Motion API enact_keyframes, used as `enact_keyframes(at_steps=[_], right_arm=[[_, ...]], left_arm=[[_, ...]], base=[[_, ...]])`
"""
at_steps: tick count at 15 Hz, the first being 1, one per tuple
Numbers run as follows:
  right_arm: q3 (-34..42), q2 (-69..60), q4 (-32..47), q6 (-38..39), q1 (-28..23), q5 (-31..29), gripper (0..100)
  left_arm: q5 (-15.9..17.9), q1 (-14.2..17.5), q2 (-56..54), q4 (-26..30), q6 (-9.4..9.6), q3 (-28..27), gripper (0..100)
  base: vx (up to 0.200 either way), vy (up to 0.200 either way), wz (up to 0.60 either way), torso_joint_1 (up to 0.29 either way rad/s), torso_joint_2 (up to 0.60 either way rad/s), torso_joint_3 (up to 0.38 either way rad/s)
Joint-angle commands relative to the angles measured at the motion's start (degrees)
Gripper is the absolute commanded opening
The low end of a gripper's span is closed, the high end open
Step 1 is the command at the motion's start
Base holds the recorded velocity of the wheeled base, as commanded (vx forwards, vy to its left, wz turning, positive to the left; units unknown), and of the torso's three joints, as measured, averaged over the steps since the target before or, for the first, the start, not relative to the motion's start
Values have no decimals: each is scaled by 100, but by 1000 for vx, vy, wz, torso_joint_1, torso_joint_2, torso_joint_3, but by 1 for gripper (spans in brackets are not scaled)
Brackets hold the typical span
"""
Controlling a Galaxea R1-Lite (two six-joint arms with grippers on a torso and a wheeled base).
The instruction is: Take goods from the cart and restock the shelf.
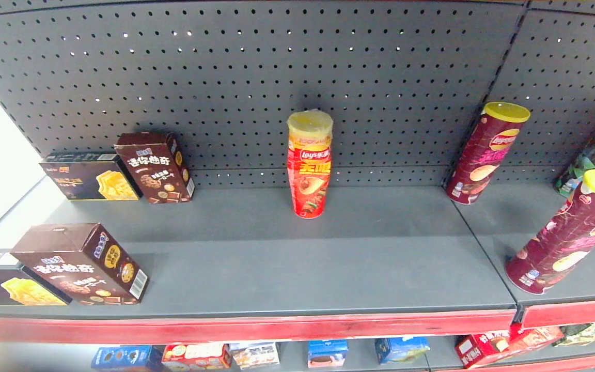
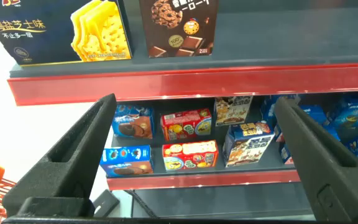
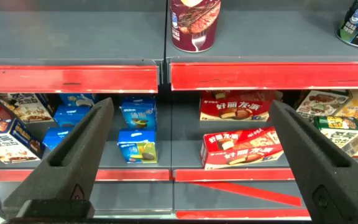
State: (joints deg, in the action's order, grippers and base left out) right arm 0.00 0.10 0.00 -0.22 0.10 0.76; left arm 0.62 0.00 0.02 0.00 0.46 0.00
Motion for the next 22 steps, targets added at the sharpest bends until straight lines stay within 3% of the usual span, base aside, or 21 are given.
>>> enact_keyframes(at_steps=[1, 14, 22], right_arm=[[0, 8, 0, -4, -1, 4, 100], [0, 8, 0, -4, -1, 4, 100], [0, 8, 0, -4, -1, -5, 100]], left_arm=[[-1, 0, -2, 0, -2, 0, 100], [-1, 0, -2, 0, -2, 0, 100], [17, 0, -2, 0, 15, 0, 100]], base=[[0, 0, 0, 0, 0, 0], [0, 0, 554, 2, 3, 1], [0, 0, 0, 0, 0, 0]])
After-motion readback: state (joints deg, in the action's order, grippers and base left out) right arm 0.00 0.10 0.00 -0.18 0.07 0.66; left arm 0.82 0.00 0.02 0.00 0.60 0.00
